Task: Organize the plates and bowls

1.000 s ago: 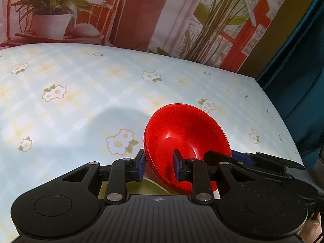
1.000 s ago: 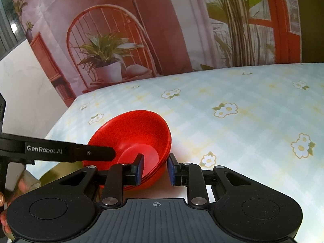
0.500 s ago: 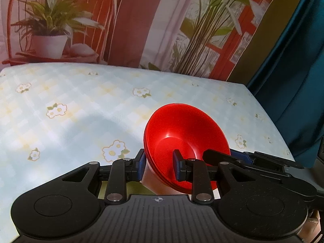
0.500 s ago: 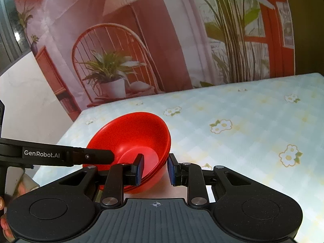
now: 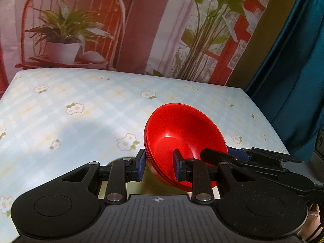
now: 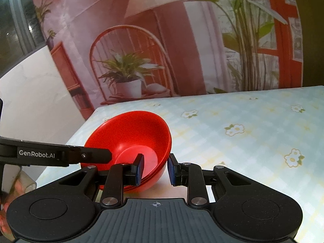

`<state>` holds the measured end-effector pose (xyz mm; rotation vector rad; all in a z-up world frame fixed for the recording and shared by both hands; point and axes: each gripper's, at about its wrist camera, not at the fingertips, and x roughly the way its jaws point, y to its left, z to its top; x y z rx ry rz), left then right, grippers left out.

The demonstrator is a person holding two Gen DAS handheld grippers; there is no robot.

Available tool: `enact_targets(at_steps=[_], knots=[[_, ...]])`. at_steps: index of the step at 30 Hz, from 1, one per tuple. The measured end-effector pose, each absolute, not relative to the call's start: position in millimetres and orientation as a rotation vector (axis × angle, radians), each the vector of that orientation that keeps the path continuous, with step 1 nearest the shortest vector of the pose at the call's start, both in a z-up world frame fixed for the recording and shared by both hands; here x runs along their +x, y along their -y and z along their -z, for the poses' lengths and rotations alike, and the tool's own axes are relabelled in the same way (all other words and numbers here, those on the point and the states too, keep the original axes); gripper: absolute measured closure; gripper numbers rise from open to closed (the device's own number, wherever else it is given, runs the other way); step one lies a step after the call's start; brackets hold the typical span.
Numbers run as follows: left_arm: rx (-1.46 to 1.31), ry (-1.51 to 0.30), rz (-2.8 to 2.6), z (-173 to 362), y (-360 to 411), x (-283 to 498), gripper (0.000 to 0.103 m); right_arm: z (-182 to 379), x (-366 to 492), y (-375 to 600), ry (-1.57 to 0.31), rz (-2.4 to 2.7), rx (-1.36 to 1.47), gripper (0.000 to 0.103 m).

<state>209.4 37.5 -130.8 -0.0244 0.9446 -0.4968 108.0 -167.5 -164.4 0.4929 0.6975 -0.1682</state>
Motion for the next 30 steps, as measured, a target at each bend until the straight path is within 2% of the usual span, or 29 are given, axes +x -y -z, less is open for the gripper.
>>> enact_targets(at_steps=[13,30], knots=[[-0.080,-0.948,0.432,129.4,-80.3,182.9,0.073,161.9,119.8,123.3,-0.751,0.061,0.429,0.079],[-0.130,-0.989,0.389,144.5,-94.7,170.9,0.070,176.7,122.0,104.2,-0.837,0.013,0.435,0.079]])
